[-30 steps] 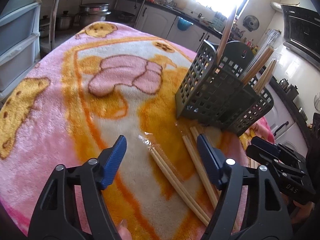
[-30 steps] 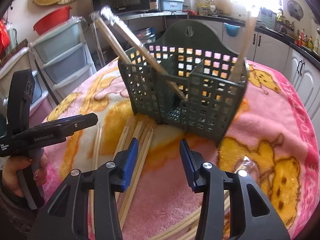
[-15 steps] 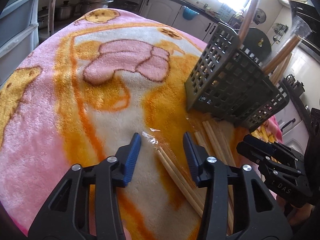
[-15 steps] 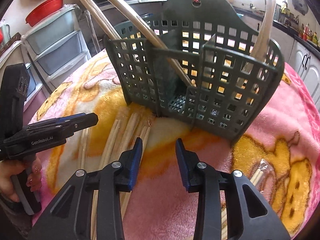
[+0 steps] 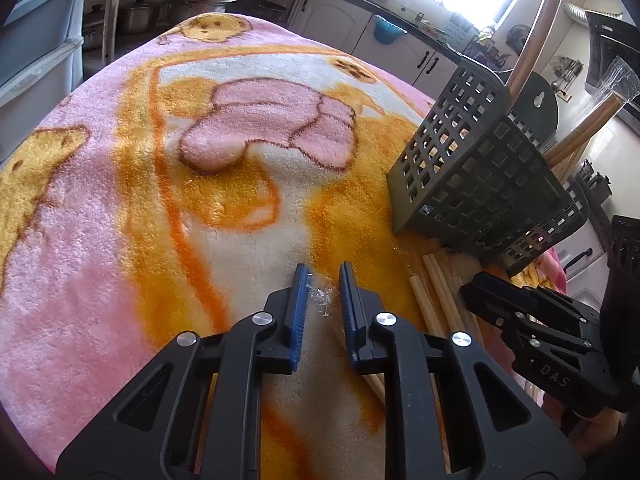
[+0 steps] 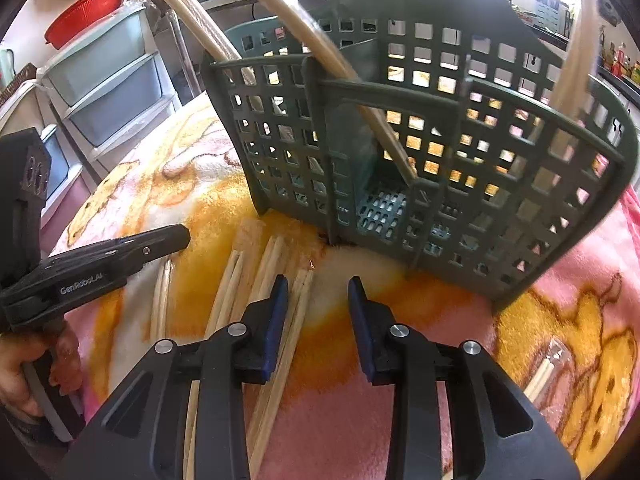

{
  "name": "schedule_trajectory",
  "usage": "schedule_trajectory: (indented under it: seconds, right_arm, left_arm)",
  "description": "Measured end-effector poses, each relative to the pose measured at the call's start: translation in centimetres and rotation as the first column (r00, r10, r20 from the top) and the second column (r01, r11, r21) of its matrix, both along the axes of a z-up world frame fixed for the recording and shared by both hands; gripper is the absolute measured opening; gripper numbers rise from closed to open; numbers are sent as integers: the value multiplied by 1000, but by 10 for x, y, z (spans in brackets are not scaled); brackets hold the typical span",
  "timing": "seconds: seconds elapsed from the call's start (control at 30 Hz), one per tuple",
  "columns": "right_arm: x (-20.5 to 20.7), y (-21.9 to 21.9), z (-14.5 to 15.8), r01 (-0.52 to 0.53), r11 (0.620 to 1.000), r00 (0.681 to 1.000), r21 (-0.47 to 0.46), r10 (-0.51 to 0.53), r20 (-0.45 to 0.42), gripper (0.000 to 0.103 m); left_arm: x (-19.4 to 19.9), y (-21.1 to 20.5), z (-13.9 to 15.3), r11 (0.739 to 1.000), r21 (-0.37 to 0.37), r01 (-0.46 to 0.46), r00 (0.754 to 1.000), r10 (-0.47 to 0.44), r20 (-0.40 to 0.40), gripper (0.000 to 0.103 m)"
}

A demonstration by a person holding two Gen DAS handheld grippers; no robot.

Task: Organize utensils
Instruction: 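Close the left tool on a chopstick while the right tool grasps another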

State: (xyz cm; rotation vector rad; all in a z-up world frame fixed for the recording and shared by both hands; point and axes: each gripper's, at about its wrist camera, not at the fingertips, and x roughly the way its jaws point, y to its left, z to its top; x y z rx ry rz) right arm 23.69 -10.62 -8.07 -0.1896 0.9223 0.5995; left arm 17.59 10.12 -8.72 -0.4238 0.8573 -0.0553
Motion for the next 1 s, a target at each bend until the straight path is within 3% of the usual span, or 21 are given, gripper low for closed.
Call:
schedule_trajectory:
  seconds: [0.27, 0.43, 0.63, 1.0]
  right_arm:
    - [12, 11, -6, 24, 1000, 999, 8, -24, -32, 30]
    - [17, 8, -7, 38, 999, 998, 31, -36, -58, 14]
    - [15, -8, 1, 40, 995, 996, 94, -31, -89, 8]
    - [-18, -39, 47, 10, 981, 1000, 196, -13, 15, 7]
  left_arm:
    - [-3, 4, 2, 999, -46, 7, 999, -5, 32, 1]
    - [-9, 2, 11, 999, -43, 12, 997, -8, 72, 0]
    - [-15, 6, 22, 999, -50, -2, 994, 7, 106, 0]
    - [-39, 9, 53, 998, -70, 3, 980, 11, 199, 0]
